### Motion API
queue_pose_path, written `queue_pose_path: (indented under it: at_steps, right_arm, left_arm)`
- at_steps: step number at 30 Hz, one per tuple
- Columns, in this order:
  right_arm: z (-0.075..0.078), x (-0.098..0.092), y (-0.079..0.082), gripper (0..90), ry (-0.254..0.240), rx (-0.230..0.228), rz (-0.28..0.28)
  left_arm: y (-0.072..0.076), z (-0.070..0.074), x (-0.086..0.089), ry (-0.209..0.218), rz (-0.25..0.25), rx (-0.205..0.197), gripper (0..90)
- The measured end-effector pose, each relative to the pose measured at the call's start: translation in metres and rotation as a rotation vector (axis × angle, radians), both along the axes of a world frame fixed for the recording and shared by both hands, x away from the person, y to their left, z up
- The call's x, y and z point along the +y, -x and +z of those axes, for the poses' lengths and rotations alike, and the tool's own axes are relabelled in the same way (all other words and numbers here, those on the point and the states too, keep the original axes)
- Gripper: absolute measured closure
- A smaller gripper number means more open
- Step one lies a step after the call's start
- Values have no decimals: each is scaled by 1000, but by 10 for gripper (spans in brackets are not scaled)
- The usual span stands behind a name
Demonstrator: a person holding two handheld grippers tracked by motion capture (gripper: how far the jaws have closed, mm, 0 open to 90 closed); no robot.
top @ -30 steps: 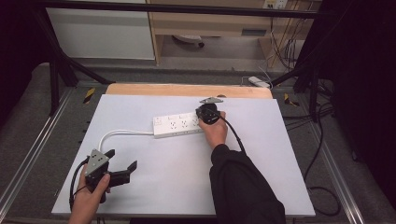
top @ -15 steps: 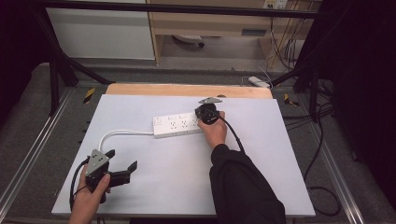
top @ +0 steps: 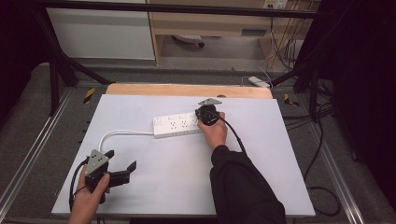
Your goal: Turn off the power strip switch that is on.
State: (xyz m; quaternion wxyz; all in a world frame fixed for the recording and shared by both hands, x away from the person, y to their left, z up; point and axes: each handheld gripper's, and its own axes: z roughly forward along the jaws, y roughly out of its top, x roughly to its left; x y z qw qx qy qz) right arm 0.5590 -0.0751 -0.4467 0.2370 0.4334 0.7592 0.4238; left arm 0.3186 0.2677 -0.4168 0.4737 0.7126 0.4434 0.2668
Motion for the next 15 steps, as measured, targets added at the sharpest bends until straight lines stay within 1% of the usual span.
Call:
queue_pose_path:
  at_steps: [1,2,5,8,15]
  right_arm:
    - [0,0,0,900,-6,1,1]
    - [0,0,0,900,-3,5,4]
    - [3,0,-1,900,23,14,8]
    - [2,-2,-2,900,13,16,2]
    - [3,-1,-3,900,17,18,3]
  left_arm:
    - [0,0,0,0,-2,0,55]
    - [0,0,-1,-1,-5,1,55]
    - [0,0,-2,-8,-5,-1,55]
    - [0,0,-1,-8,-6,-1,55]
    - [0,0,-1,-1,-8,1,55]
